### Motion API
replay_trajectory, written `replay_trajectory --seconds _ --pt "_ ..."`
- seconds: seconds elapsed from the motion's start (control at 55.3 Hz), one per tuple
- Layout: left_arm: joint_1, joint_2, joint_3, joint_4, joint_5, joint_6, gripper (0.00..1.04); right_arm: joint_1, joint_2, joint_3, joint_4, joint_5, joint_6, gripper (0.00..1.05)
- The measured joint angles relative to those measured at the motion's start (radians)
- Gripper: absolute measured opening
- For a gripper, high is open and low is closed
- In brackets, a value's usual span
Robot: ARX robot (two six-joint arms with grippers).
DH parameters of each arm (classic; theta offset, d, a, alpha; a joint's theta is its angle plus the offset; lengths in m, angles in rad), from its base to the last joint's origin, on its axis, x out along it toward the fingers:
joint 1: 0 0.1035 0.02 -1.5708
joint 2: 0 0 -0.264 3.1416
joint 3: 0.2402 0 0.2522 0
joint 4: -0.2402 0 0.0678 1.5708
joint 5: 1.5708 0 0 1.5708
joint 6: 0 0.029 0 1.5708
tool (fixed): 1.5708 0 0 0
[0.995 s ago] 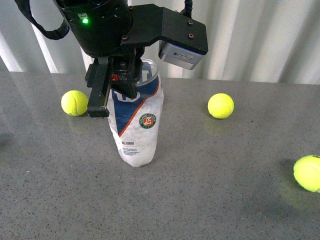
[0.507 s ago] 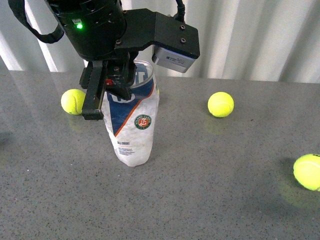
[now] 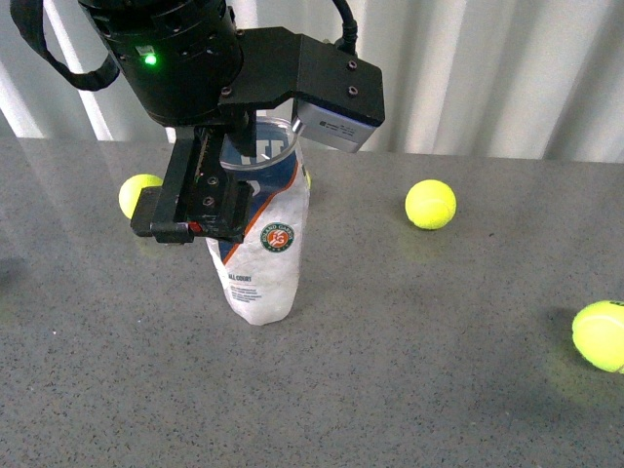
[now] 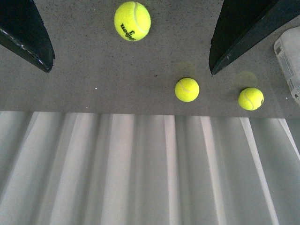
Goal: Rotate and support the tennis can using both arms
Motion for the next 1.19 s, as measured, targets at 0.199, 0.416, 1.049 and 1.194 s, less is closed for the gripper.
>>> replay_trajectory --seconds 0.199,0.416,1.049,1.194 --pt "0.024 -0.066 0.064 -0.055 0.088 -0.042 0.98 0.0 0.0 0.0 0.0 0.0 0.0 0.98" --pt "0.187 -0.36 0.044 0.048 0.326 -0.174 0.98 0.0 0.0 0.0 0.0 0.0 0.0 0.98" --pt "0.604 -1.024 -1.051 1.142 0.241 -1.165 0.39 0.0 0.0 0.0 0.0 -0.002 0.0 0.98" --pt "0.558 -1.104 -1.181 1.17 0.199 -1.188 0.06 0.0 0.0 0.0 0.0 0.0 0.0 0.98"
